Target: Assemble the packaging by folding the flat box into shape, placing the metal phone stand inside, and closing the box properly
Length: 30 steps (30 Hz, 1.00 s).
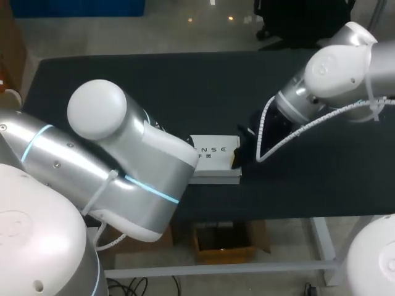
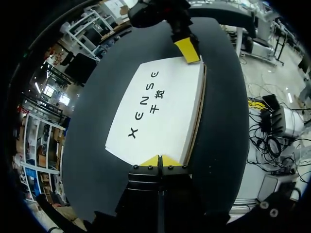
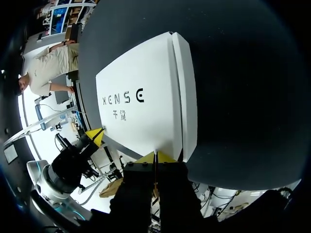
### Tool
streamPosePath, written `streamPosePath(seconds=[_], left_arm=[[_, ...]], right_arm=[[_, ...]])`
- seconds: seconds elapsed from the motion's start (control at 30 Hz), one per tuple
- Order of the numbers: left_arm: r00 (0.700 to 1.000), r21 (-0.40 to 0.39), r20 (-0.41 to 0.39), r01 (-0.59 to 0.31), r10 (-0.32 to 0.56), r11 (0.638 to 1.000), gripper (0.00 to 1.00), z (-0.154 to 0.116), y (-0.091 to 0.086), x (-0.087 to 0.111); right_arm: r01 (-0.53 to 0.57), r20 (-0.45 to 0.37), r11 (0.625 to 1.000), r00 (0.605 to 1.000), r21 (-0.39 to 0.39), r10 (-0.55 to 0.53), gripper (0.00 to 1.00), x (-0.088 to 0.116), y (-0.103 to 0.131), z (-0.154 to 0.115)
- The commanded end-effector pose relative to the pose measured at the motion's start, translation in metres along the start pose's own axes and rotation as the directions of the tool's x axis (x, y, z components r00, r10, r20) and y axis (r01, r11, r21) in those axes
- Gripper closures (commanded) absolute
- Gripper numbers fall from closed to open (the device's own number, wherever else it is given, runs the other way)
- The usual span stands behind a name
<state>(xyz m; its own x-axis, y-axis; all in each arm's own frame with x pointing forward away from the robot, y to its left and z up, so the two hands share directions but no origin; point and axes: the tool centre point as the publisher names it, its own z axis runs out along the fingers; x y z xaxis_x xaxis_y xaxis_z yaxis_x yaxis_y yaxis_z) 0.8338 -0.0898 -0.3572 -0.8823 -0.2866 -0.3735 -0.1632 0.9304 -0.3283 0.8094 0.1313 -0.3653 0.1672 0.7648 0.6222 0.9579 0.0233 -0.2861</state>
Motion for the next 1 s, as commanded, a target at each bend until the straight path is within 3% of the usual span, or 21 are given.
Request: streamPosePath(seconds=[0.03, 0.8, 1.0], left_arm=[[1.0, 0.0, -0.011, 0.001, -0.001, 1.0, 1.0, 0.003, 0.001, -0.002], [0.999, 0.011, -0.043, 0.016, -0.016, 1.0, 1.0, 0.021, 0.011, 0.009], [1.0, 0.026, -0.009, 0.013, -0.013, 1.0, 1.0, 0.007, 0.007, 0.009]], right_arm=[[-0.005, -0.004, 1.0, 1.0, 0.005, 0.005, 1.0, -0.007, 0.003, 0.006], [-0.03, -0.005, 0.999, 1.0, 0.026, 0.03, 1.0, -0.014, 0.012, 0.015], [-0.001, -0.013, 1.0, 1.0, 0.003, 0.001, 1.0, -0.005, 0.003, 0.005]])
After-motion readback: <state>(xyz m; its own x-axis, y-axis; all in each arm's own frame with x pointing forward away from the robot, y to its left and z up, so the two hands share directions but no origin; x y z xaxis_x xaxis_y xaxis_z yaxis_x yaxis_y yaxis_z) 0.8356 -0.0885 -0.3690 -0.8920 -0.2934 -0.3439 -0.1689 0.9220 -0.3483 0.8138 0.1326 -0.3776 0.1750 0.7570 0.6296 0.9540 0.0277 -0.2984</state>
